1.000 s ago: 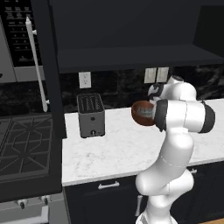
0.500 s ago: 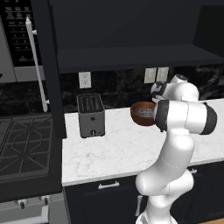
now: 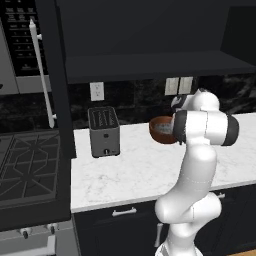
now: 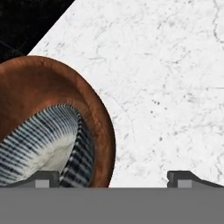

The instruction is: Pick up the bowls on the counter and stack them on top of one another in the open cabinet. Place the smaller bowl on top of the larger bowl.

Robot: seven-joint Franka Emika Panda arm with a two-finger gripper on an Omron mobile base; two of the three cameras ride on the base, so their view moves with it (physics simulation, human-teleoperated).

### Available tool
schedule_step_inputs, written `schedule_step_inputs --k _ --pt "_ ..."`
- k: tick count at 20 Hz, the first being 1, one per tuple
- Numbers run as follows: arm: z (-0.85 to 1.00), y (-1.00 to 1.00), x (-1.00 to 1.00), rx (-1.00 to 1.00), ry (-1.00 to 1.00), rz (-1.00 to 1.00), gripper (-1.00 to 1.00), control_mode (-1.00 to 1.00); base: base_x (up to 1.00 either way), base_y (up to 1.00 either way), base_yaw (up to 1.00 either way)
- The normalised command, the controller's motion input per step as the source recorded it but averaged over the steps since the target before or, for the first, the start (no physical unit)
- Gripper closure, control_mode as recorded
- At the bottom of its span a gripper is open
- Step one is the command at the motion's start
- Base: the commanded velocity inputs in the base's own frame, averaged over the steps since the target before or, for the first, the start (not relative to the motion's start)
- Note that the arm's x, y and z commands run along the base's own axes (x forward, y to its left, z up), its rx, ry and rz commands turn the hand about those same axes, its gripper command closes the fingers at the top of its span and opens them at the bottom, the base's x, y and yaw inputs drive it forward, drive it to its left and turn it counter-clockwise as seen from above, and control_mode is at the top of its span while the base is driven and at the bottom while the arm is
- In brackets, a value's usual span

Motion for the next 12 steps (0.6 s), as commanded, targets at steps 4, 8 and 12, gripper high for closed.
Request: schedule_step_inputs --k 4,8,12 --pt "-0.39 0.0 0.28 0.0 0.0 0.0 -1.0 -1.0 0.0 0.0 0.0" --pt "-0.32 0.0 0.24 0.0 0.0 0.0 -1.0 -1.0 0.0 0.0 0.0" --pt "-0.15 0.01 0.04 0.0 -0.06 0.0 -1.0 -1.0 0.0 0.0 0.0"
